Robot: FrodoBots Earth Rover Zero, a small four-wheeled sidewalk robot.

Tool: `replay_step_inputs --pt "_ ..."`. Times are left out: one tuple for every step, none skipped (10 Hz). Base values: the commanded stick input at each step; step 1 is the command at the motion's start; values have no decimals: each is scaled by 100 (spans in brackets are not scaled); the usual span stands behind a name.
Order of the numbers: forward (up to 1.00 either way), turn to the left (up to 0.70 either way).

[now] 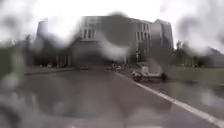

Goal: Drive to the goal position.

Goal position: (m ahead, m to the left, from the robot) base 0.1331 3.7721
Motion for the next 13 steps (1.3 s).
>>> replay_step_inputs --pt "100 0" --pt "100 0" --pt "100 0" --pt "100 0" --pt "100 0" --pt "100 0" --pt "100 0" --pt "100 0" --pt "100 0" --pt "100 0" --pt "100 0" --pt "100 0" --pt "100 0"
